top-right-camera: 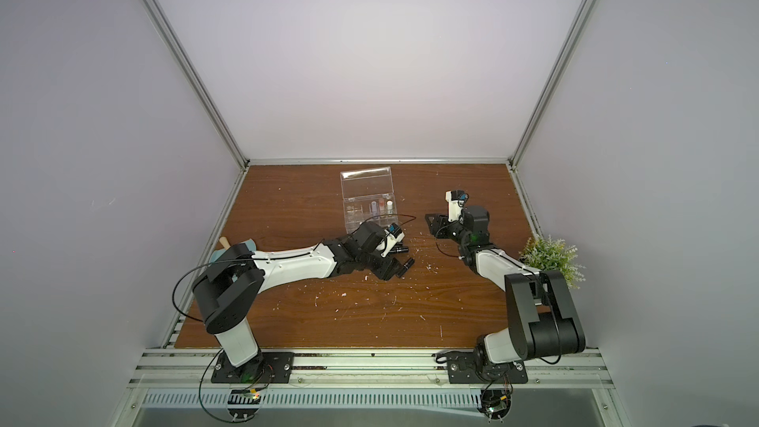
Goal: Arrange the lipsticks in the organizer
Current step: Pick up the lipstick at the center of the board.
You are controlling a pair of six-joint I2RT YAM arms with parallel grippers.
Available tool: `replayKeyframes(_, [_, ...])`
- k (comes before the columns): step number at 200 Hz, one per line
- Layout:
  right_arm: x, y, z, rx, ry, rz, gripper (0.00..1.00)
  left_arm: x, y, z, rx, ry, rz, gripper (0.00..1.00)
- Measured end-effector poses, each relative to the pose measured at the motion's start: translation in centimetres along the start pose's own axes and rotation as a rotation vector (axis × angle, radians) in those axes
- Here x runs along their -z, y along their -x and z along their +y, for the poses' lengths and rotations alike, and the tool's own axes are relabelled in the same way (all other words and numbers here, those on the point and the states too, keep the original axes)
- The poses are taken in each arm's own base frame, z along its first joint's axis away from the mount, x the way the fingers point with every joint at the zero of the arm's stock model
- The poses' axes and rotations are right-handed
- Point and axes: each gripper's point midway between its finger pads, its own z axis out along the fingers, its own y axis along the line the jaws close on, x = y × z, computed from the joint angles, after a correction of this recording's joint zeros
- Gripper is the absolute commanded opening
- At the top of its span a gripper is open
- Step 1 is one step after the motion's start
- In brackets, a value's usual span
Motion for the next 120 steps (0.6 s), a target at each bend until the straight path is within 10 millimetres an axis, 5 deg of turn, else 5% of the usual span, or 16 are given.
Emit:
replayKeyframes(72, [0.1,0.0,-0.3,-0.018,0.002,0.004,0.52,-2.4,0.1,-2.2,-0.033,-0.019,0.042,0.62])
replayKeyframes(120, [0.1,0.0,-0.4,-0.020,0.000,0.002,0.52,-3.3,-1.3,-1.7,-0.033,0.024,0.090,0.54])
